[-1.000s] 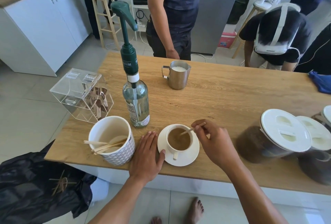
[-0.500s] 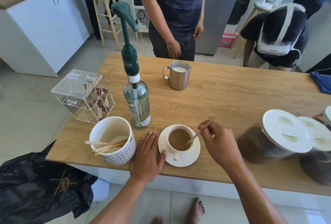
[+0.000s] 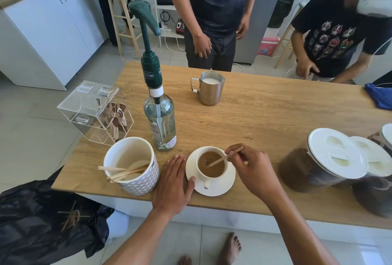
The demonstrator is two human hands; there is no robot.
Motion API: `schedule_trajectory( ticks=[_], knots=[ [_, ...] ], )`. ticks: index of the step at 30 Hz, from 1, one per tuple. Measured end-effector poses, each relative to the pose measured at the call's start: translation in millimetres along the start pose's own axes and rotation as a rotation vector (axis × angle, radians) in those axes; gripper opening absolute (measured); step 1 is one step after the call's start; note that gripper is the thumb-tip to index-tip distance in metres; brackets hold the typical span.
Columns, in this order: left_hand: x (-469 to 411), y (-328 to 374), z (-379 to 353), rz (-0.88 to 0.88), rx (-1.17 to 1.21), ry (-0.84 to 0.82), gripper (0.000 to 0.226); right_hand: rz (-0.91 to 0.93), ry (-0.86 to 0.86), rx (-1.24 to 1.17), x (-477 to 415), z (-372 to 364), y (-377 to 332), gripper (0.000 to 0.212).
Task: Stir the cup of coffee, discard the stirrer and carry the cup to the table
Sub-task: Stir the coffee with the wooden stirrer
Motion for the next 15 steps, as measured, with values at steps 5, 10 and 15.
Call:
schedule_trajectory(
  ticks=[5,10,15],
  knots=[
    [0.4,-0.4,-0.5,0.002,0.003,0.001,0.062,-0.024,0.083,0.072,-1.8,4.4,4.4,0.017],
    [0.1,-0.1,-0.5,0.002,0.007,-0.002,0.062,-0.017,-0.033,0.014,0.3,0.8,4.5,0.019],
    [0.3,-0.8,-0.2,0.007,0.007,-0.005,0.062,-0.009,0.066,0.063,-1.7,5.3,7.5,0.016]
  ],
)
Point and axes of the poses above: each hand's wrist, its own x-axis away from the middle knuckle, its own z-axis out of the back of the hand, y = z × x, the point moved 1 cm from there along -x, towards the middle knuckle, and after that the axes turned 2 degrees about y, right-handed, at the moved point
